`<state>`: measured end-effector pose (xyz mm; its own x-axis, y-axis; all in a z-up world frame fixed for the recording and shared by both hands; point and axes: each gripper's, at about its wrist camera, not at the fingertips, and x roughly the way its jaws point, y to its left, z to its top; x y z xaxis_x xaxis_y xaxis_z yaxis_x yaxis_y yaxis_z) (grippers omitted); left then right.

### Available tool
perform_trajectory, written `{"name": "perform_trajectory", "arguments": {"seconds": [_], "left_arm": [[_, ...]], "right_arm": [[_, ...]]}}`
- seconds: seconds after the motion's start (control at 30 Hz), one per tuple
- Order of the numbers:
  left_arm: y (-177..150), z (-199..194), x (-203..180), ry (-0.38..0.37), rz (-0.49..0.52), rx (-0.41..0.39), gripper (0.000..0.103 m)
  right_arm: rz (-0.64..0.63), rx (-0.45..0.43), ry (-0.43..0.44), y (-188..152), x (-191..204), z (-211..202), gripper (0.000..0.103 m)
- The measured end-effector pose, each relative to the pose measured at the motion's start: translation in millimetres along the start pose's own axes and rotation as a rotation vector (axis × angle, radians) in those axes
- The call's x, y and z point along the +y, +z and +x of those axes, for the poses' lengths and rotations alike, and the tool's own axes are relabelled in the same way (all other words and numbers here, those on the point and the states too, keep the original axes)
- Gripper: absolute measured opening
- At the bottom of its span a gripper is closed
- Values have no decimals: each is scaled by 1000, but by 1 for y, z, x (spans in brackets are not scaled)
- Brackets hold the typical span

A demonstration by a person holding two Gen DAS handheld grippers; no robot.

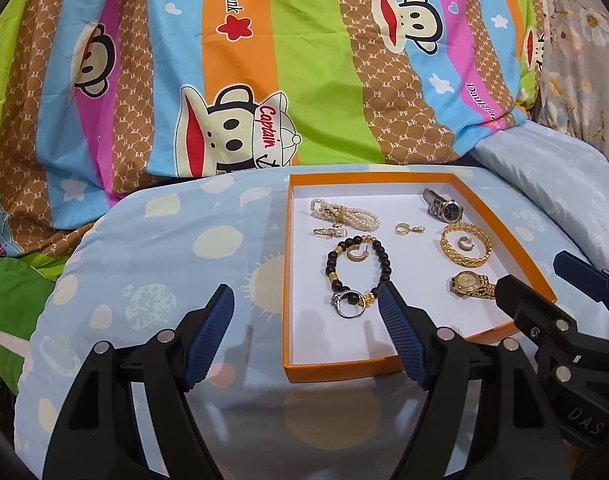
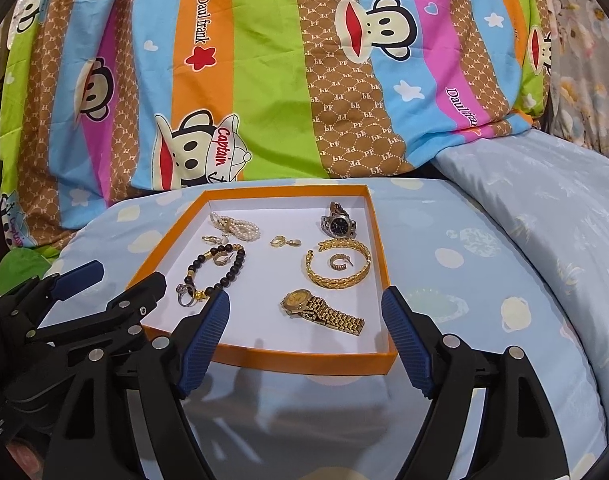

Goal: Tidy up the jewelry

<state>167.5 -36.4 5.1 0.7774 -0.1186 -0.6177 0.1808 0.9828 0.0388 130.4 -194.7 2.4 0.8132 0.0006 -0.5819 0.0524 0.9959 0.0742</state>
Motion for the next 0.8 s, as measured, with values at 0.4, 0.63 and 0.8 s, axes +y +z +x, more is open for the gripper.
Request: {"name": "perform_trajectory", "arguments": {"seconds": [0.4,0.63,0.8], "left_arm": [[0,-3,-1,31,4,-12,72],[0,-3,-1,39,4,-13,72],[0,-3,-2,43,4,-13,72]], "right_arm": [[-10,-12,-12,0,1,-3,77],[-12,-14,-17,0,1,-4,77],[-13,-15,-17,0,1,-4,77]]}}
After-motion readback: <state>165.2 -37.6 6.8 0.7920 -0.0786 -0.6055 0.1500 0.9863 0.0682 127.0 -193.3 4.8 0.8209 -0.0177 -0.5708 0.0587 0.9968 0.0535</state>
